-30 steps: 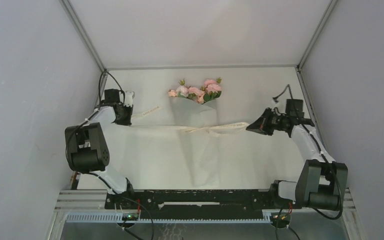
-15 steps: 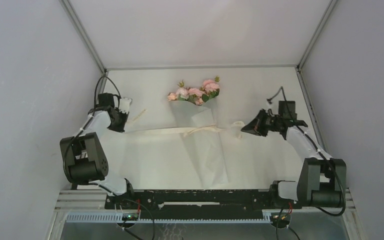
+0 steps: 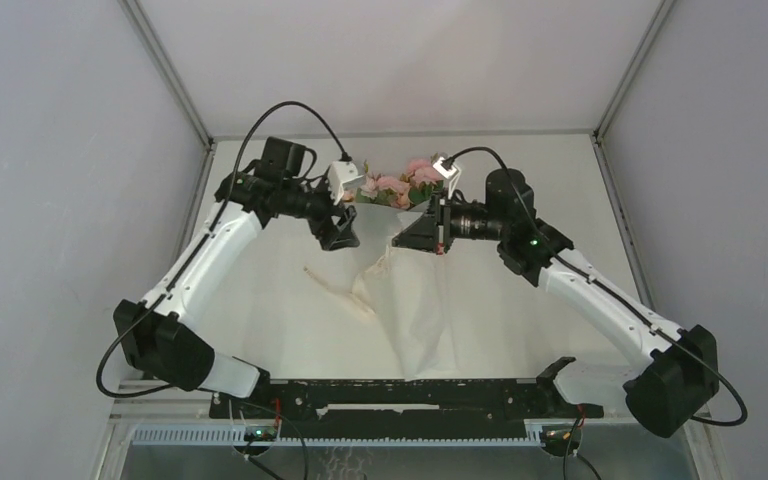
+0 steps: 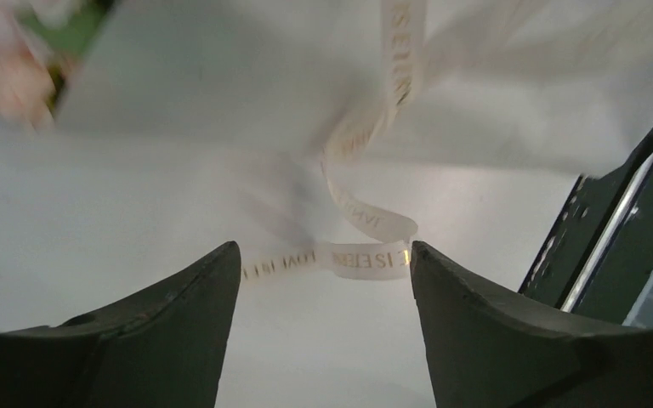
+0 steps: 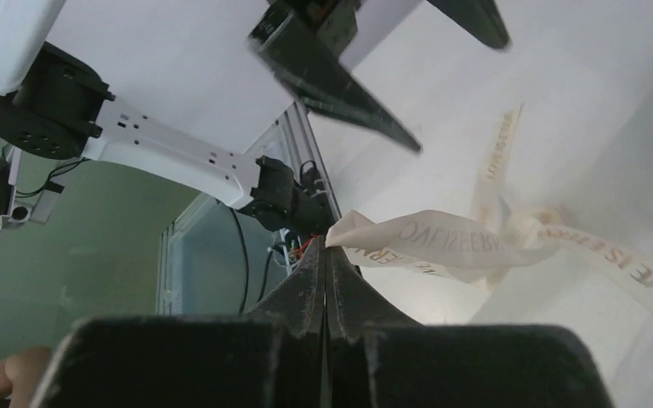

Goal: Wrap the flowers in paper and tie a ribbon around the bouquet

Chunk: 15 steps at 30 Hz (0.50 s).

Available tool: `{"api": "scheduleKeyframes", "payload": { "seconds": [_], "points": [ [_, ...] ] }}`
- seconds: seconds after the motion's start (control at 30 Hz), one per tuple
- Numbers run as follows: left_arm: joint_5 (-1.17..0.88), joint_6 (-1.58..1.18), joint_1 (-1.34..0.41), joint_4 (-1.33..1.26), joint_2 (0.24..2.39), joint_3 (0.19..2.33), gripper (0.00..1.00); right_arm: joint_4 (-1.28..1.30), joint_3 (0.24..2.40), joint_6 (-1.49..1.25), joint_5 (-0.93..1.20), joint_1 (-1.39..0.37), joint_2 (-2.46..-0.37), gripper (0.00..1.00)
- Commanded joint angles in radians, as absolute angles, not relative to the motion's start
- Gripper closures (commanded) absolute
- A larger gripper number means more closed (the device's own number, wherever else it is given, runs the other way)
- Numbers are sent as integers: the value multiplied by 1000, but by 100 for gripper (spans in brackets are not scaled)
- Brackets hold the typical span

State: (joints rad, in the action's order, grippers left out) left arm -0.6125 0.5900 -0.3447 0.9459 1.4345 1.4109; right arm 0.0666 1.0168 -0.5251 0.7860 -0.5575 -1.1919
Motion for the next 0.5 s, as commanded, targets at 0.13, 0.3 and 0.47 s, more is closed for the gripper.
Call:
{"api": "scheduleKeyframes", "payload": {
  "seconds": [0.13,0.3,0.47],
  "points": [
    [-886,493,-504,745,1514,1443,14,-171,1090,-597,802,-605,-1261,100],
    [-899,402,-541,615,1546,1394,23,-208,1091,-614,828,-608,-1284,100],
    [-918,380,-537,620,1563,1410,91,-117,1091,-556,819,-600,-1258,100]
  ]
}}
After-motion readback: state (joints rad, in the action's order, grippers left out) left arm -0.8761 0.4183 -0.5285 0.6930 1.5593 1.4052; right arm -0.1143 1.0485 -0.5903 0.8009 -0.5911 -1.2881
